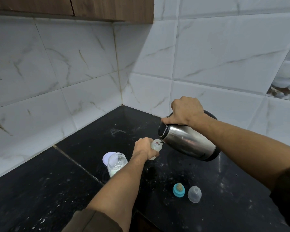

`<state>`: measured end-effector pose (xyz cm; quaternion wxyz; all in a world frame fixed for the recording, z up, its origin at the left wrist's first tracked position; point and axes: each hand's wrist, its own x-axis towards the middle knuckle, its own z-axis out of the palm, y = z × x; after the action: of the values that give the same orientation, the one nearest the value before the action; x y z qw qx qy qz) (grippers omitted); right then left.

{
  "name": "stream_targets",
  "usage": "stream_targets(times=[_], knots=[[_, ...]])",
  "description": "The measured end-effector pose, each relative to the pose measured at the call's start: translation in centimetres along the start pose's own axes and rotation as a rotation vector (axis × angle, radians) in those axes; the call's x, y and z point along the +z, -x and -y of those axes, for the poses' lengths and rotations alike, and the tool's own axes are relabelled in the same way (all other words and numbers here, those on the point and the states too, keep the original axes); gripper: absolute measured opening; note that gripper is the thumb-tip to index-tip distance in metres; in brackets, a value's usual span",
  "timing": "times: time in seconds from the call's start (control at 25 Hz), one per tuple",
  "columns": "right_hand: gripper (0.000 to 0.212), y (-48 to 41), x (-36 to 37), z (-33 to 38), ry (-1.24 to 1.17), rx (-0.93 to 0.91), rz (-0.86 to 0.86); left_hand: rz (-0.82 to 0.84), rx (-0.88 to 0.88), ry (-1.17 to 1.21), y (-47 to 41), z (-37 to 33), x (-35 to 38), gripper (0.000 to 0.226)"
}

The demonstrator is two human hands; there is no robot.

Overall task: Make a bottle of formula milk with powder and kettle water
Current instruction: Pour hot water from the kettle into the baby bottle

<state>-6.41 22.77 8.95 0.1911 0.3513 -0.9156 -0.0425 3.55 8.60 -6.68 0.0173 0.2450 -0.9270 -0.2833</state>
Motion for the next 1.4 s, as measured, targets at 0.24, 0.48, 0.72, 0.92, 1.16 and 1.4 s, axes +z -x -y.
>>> stream_targets(times=[0.24,0.48,0.72,0.92,1.16,1.4], knots=[[0.066,-0.1,0.0,0.1,0.012,-0.016,0.000,-0.006,-0.006,0.006,-0.2,-0.1,0.1,0.044],[0.066,-0.2,0.0,0.1,0.014,-0.028,-0.011,-0.006,-0.011,0.015,-0.3,-0.1,0.1,0.045],[0.065,-0.1,0.1,-0.2,0.000,-0.025,-0.016,-0.002,-0.006,0.010,-0.3,-0.1,0.2,0.047],[0.066,0.1,0.5,-1.4,-0.111,0.075,-0.017,-0.019,-0.037,0.086,-0.4,0.1,0.3,0.049],[0.070,1.6,2.8,-5.0,-0.407,0.272,-0.036,-0.059,-0.044,0.199,-0.3,0.0,0.2,0.043],[0.068,3.7,6.0,-7.8,-0.754,0.514,-0.123,-0.082,-0.077,0.219,-0.2,-0.3,0.9,0.043]])
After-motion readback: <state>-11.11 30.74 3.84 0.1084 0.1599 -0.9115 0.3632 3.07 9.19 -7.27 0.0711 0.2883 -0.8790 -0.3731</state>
